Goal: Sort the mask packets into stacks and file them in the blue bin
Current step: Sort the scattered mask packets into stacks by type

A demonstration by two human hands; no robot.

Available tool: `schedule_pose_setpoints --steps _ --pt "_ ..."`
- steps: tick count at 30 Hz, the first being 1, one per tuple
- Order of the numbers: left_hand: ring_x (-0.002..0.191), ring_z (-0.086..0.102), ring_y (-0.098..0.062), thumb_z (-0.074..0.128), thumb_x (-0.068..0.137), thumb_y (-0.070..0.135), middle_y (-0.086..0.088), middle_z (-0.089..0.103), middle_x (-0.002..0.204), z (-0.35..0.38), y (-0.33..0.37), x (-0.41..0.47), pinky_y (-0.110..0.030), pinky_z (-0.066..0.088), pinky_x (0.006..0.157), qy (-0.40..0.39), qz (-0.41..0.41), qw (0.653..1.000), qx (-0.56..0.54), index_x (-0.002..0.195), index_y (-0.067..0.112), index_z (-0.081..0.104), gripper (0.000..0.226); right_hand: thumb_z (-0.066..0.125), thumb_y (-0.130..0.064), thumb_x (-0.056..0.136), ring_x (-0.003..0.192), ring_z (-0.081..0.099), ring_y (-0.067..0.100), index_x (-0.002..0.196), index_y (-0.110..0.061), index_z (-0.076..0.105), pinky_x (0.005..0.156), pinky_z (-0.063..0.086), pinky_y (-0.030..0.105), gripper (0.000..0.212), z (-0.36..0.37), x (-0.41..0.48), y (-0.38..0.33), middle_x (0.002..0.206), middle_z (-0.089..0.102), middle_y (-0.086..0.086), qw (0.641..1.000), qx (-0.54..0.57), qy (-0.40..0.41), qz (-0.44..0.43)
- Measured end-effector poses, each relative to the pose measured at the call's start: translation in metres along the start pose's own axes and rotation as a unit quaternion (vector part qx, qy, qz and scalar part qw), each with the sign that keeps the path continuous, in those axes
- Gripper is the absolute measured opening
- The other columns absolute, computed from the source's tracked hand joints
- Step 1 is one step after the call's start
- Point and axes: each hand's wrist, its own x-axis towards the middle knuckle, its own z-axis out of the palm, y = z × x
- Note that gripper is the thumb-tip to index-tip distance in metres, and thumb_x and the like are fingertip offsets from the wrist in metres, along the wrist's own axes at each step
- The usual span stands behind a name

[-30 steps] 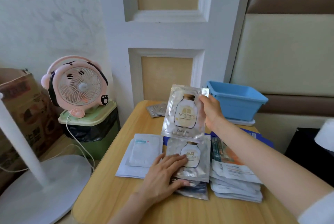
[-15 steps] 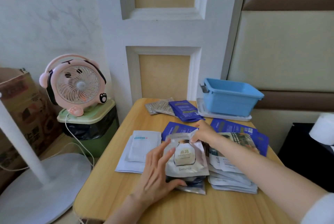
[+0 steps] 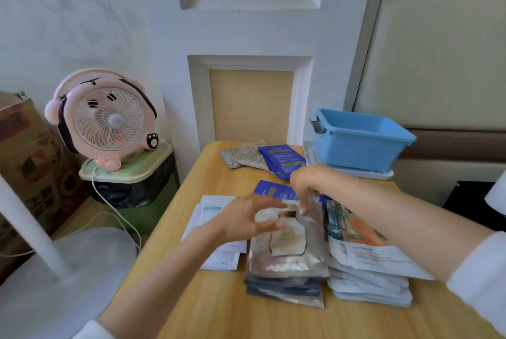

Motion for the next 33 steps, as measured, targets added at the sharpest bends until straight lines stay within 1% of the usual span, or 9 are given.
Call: schedule_pose_setpoints --steps 2,4,7,10,19,21,25,28,33 --pt "0.142 0.019 -0.013 0.036 0.076 0.076 0.014 0.024 0.154 0.007 -0.015 0.013 -0.046 0.012 0.115 -0.006 0.009 0.998 0.063 0.138 0.050 0.032 0.067 0.073 -0.036 0.078 0.063 0.051 0.017 0.070 -0.014 0.048 0.068 0.046 0.033 0.034 -0.018 0.015 -0.009 0.070 0.054 0.000 0.998 -0.012 0.065 -0.017" --pt "0.145 0.008 -0.013 0.031 0.078 0.076 0.015 0.012 0.157 0.023 -0.029 0.017 -0.056 0.002 0.115 -0.052 -0.002 0.996 0.068 0.139 0.055 0.021 0.066 0.070 -0.025 0.081 0.084 0.060 0.021 0.101 -0.014 0.060 0.076 0.050 0.034 0.025 -0.026 0.044 -0.016 0.099 0.065 0.005 0.982 0.096 0.149 -0.060" --pt "0.145 0.008 -0.009 0.020 0.076 0.078 0.019 0.012 0.155 0.040 -0.040 0.017 -0.054 -0.002 0.116 -0.060 -0.013 0.997 0.056 0.139 0.058 0.013 0.067 0.057 -0.017 0.088 0.119 0.051 0.027 0.136 -0.020 0.042 0.094 0.045 0.040 0.050 -0.020 0.090 -0.028 0.137 0.048 0.009 0.926 0.273 0.242 -0.101" --pt "0.145 0.007 -0.009 0.014 0.069 0.085 0.021 0.011 0.155 0.042 -0.041 0.018 -0.049 -0.003 0.116 -0.052 -0.010 0.996 0.072 0.140 0.058 0.011 0.076 0.053 -0.030 0.094 0.136 0.033 0.029 0.146 -0.016 0.027 0.107 0.033 0.042 0.060 -0.004 0.129 -0.040 0.151 0.031 0.010 0.927 0.284 0.219 -0.107" --pt "0.145 0.008 -0.012 0.003 0.067 0.085 0.017 0.014 0.155 0.043 -0.042 0.016 -0.052 -0.001 0.115 -0.032 0.003 0.997 0.066 0.141 0.055 0.012 0.080 0.040 0.005 0.090 0.088 0.062 0.032 0.093 -0.005 0.062 0.062 0.040 0.035 0.024 0.001 0.153 -0.044 0.093 0.065 0.016 0.929 0.103 0.352 -0.052" --pt "0.145 0.008 -0.012 0.008 0.067 0.086 0.017 0.013 0.155 0.044 -0.041 0.016 -0.051 -0.002 0.116 -0.037 -0.001 0.997 0.070 0.140 0.056 0.011 0.079 0.042 -0.002 0.092 0.068 0.053 0.025 0.068 -0.012 0.052 0.053 0.030 0.031 0.028 -0.007 0.145 -0.037 0.068 0.053 0.010 0.873 0.269 0.403 -0.052" --pt "0.141 0.022 -0.006 0.046 0.079 0.067 0.017 0.028 0.150 0.036 -0.040 0.017 -0.042 0.005 0.117 -0.025 -0.017 0.996 -0.078 0.140 0.046 0.031 0.066 0.044 -0.012 0.096 0.056 0.034 0.012 0.071 -0.005 0.051 0.052 0.029 0.022 0.026 -0.029 0.100 -0.019 0.060 0.042 0.003 0.654 0.595 0.465 -0.049" --pt "0.132 0.036 0.000 0.062 0.078 0.051 0.018 0.040 0.142 0.021 -0.037 0.009 -0.019 0.032 0.106 0.036 -0.070 0.912 -0.403 0.140 0.032 0.036 0.070 0.045 -0.013 0.095 0.057 0.035 0.011 0.067 -0.012 0.047 0.053 0.030 0.023 0.028 -0.029 0.071 -0.011 0.061 0.040 0.001 0.592 0.712 0.371 -0.071" --pt "0.124 0.049 -0.002 0.043 0.083 0.068 0.010 0.051 0.138 0.006 -0.036 0.007 -0.020 0.040 0.097 0.197 -0.090 0.782 -0.584 0.140 0.024 0.041 0.072 0.049 -0.008 0.096 0.058 0.059 0.012 0.072 -0.010 0.053 0.052 0.047 0.021 0.024 -0.014 0.033 -0.008 0.066 0.058 0.004 0.531 0.808 0.179 -0.184"
